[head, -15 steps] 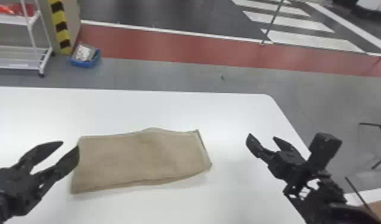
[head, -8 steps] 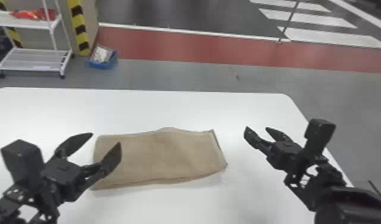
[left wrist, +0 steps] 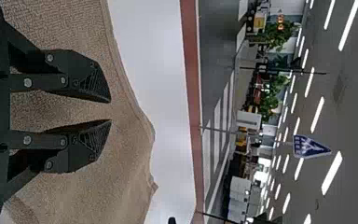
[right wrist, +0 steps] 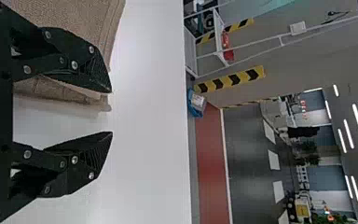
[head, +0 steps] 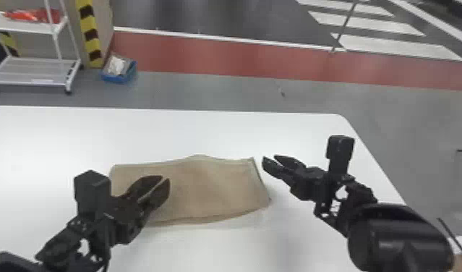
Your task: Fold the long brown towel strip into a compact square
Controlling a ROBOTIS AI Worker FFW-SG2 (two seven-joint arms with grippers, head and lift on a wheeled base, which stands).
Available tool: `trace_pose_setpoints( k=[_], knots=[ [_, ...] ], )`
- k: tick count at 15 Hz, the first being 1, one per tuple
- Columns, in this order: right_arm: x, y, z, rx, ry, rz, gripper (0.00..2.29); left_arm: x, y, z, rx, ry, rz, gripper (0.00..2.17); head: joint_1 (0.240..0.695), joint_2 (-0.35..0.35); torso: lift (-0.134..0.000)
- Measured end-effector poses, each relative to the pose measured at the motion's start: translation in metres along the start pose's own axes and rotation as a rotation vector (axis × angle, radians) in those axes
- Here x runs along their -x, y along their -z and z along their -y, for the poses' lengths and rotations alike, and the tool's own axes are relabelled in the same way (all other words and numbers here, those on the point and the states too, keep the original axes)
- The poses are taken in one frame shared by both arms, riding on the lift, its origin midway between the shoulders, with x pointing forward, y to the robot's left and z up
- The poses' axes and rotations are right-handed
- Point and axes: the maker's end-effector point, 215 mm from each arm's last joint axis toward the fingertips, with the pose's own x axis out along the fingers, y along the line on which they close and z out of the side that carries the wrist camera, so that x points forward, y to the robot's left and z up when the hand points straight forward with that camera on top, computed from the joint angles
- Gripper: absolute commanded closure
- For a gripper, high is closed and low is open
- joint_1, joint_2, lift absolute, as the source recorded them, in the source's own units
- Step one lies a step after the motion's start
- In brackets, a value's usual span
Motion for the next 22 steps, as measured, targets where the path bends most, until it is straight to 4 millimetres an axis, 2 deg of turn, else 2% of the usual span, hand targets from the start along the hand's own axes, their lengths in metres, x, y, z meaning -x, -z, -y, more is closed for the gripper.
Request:
trace_pose_setpoints(
  k=[2, 3, 4, 5, 11, 16, 20, 22],
  knots=[
    [-0.007, 0.006, 0.002, -0.003, -0.012, -0.038, 1.47, -0.006, 0.006, 0.001, 0.002, 0.01, -0.019, 1.07, 0.695, -0.211, -0.124],
    [-0.011, 0.012, 0.004, -0.013, -0.016, -0.064, 1.37, -0.009, 0.009, 0.001, 0.005, 0.015, -0.032, 1.07, 0.695, -0.213, -0.124],
    [-0.014, 0.016, 0.005, -0.026, -0.025, -0.087, 0.91, -0.013, 0.014, 0.001, 0.007, 0.018, -0.046, 1.07, 0.695, -0.214, -0.124],
    [-0.018, 0.02, 0.006, -0.039, -0.033, -0.099, 0.74, -0.017, 0.017, 0.002, 0.008, 0.021, -0.057, 1.07, 0.695, -0.215, -0.124],
    [-0.035, 0.02, 0.001, -0.041, -0.057, -0.103, 0.75, -0.029, 0.029, 0.003, 0.004, 0.024, -0.081, 1.07, 0.695, -0.211, -0.124],
    [-0.045, 0.019, -0.016, -0.037, -0.08, -0.122, 0.76, -0.03, 0.027, -0.001, -0.001, 0.019, -0.077, 1.07, 0.695, -0.189, -0.124],
    [-0.055, 0.027, -0.032, -0.029, -0.1, -0.168, 0.76, -0.028, 0.028, -0.004, -0.003, 0.017, -0.076, 1.07, 0.695, -0.164, -0.124],
    [-0.058, 0.031, -0.034, -0.022, -0.093, -0.195, 0.76, -0.027, 0.027, -0.004, -0.003, 0.019, -0.076, 1.07, 0.695, -0.159, -0.124]
  ],
)
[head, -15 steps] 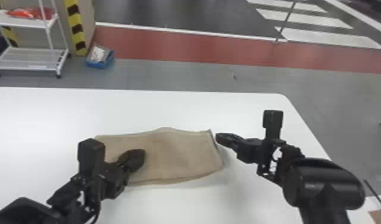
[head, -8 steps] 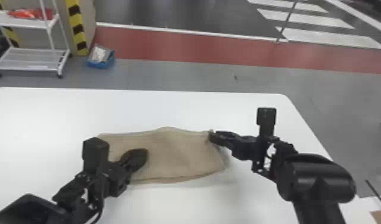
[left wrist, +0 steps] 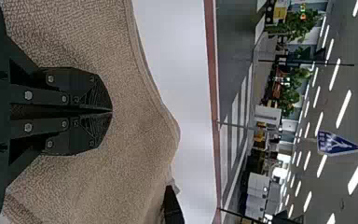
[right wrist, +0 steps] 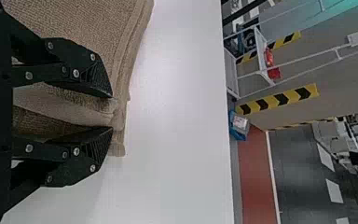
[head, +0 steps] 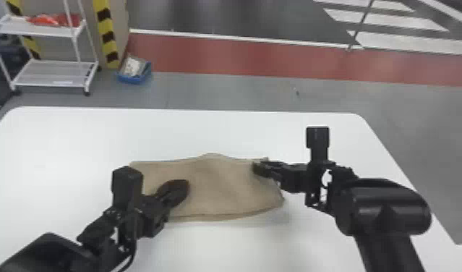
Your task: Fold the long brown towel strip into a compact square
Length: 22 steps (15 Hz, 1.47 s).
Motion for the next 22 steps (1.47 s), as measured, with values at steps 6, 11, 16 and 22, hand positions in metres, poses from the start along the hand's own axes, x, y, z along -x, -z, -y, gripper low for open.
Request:
trace_pose_setpoints(
  k=[6, 11, 16, 22],
  knots=[
    [0.0, 0.008, -0.007, -0.015, -0.021, -0.042, 1.15, 0.001, 0.001, 0.002, 0.001, 0.004, -0.001, 1.07, 0.695, -0.154, -0.124],
    [0.009, -0.002, -0.01, 0.055, 0.031, -0.022, 1.08, 0.002, 0.005, 0.003, 0.005, 0.005, -0.013, 1.07, 0.695, -0.154, -0.124],
    [0.025, -0.013, -0.022, 0.181, 0.087, -0.009, 1.12, 0.002, 0.01, 0.009, 0.004, 0.013, -0.025, 1.07, 0.695, -0.159, -0.124],
    [0.049, -0.014, -0.032, 0.317, 0.191, -0.02, 1.12, 0.006, 0.019, 0.014, -0.001, 0.014, -0.063, 1.07, 0.695, -0.162, -0.124]
  ],
)
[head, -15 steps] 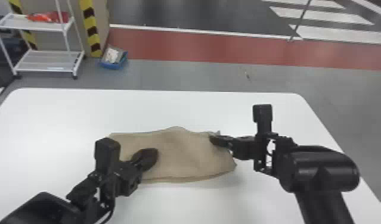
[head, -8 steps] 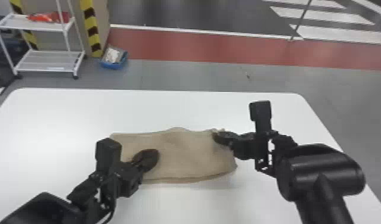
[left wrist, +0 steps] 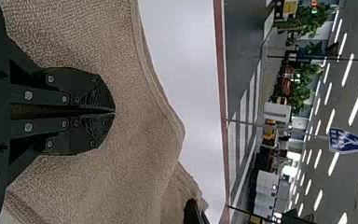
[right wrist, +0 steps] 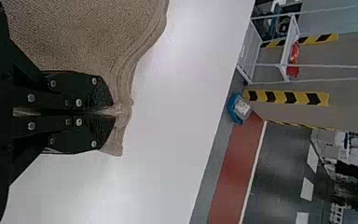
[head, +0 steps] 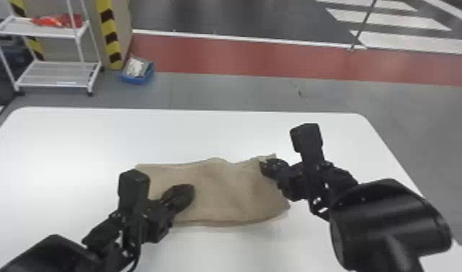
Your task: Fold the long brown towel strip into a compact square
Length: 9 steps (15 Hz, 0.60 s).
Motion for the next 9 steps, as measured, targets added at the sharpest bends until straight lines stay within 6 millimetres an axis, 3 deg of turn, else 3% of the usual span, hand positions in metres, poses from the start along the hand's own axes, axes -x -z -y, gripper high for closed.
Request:
trace_pose_setpoints(
  k=[4, 9],
  knots=[
    [0.022, 0.006, 0.019, -0.007, 0.059, 0.004, 1.11, 0.003, 0.008, 0.001, -0.006, -0.004, -0.019, 1.07, 0.695, -0.194, -0.124],
    [0.035, 0.003, 0.015, -0.003, 0.059, 0.016, 1.11, 0.005, 0.014, 0.012, -0.015, 0.0, -0.043, 1.07, 0.695, -0.205, -0.124]
  ],
)
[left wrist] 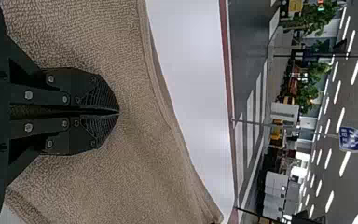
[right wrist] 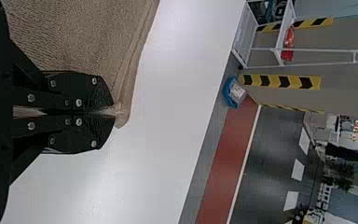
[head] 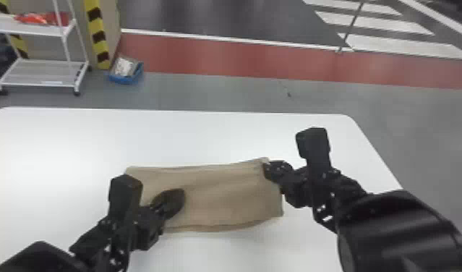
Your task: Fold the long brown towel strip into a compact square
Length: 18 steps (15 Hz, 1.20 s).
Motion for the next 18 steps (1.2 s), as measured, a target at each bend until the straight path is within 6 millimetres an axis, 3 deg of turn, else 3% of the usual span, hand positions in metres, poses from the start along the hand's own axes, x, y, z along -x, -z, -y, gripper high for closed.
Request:
trace_pose_setpoints(
  k=[4, 11, 12, 15, 18],
  knots=[
    [0.005, 0.002, 0.002, -0.037, -0.031, 0.014, 1.11, 0.006, 0.002, 0.002, -0.005, -0.005, -0.004, 1.07, 0.695, -0.212, -0.124],
    [0.022, 0.002, -0.069, -0.067, -0.229, 0.031, 1.1, 0.001, 0.001, 0.007, -0.008, -0.001, -0.003, 1.07, 0.695, -0.154, -0.124],
    [0.02, 0.005, -0.081, -0.072, -0.268, 0.02, 1.0, 0.001, 0.0, 0.006, -0.008, -0.001, -0.001, 1.07, 0.695, -0.145, -0.124],
    [0.024, 0.02, -0.122, -0.163, -0.479, -0.056, 0.23, 0.0, -0.002, 0.005, -0.008, 0.0, 0.002, 1.07, 0.695, -0.101, -0.124],
    [0.036, 0.016, -0.113, -0.269, -0.54, -0.042, 0.12, 0.001, -0.004, 0.002, -0.006, -0.002, 0.005, 1.07, 0.695, -0.103, -0.124]
  ],
)
